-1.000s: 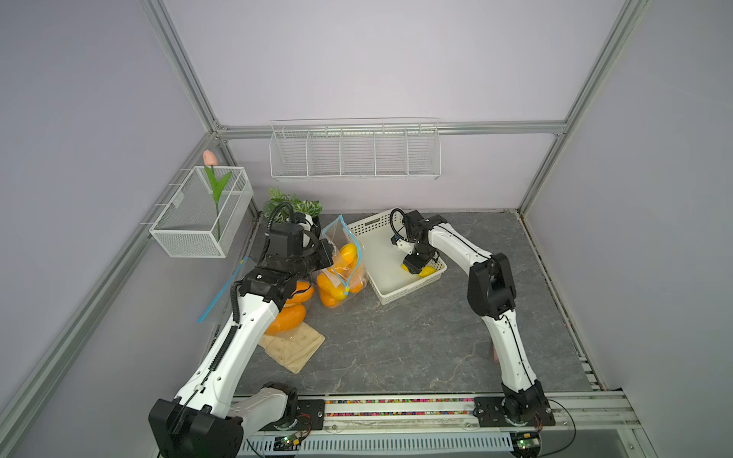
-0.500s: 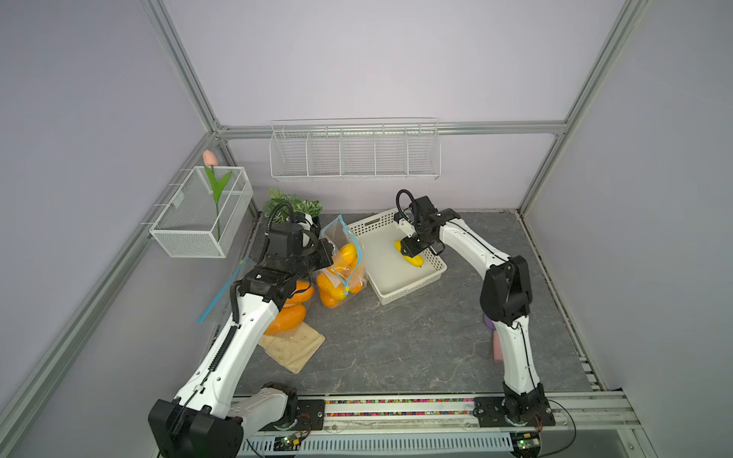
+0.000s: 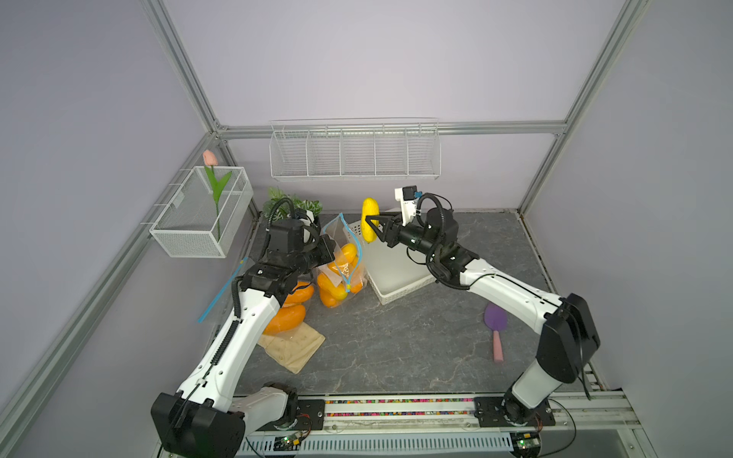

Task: Place the mango in a zip-top bag and seal the zipper
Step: Place the mango in the zipper food storage bag.

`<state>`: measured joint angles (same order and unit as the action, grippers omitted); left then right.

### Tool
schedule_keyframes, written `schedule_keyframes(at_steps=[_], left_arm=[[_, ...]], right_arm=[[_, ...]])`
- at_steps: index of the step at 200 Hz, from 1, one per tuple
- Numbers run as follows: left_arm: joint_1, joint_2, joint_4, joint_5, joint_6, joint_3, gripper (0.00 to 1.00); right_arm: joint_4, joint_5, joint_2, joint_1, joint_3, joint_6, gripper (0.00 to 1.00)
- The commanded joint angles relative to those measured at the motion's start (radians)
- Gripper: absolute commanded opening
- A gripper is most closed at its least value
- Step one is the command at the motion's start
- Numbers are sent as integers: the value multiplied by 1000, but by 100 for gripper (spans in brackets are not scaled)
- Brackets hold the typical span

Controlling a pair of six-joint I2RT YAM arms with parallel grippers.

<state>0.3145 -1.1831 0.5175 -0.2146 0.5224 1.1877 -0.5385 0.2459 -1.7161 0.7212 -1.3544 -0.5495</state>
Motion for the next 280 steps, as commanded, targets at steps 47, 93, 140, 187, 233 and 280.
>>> schedule_keyframes(at_steps=[47, 93, 140, 187, 233, 280], left_arm=[[0, 4, -5, 1, 14, 46, 0], [1, -1, -21, 1, 33, 53, 0], [2, 24, 11, 10, 21, 102, 0], [2, 39, 70, 40, -33, 146, 0], [1, 22, 67, -8, -50, 161, 0], [2, 7, 65, -93, -53, 167, 0]], right_arm=[[-270, -48, -132, 43, 33, -95, 27], [-94, 21, -176, 62, -34, -14, 46], [119, 89, -136, 56, -75, 150, 79], [245, 251, 108, -26, 47, 456, 86], [535, 408, 171, -77, 97, 1106, 88], [538, 423, 122, -66, 114, 1458, 88]])
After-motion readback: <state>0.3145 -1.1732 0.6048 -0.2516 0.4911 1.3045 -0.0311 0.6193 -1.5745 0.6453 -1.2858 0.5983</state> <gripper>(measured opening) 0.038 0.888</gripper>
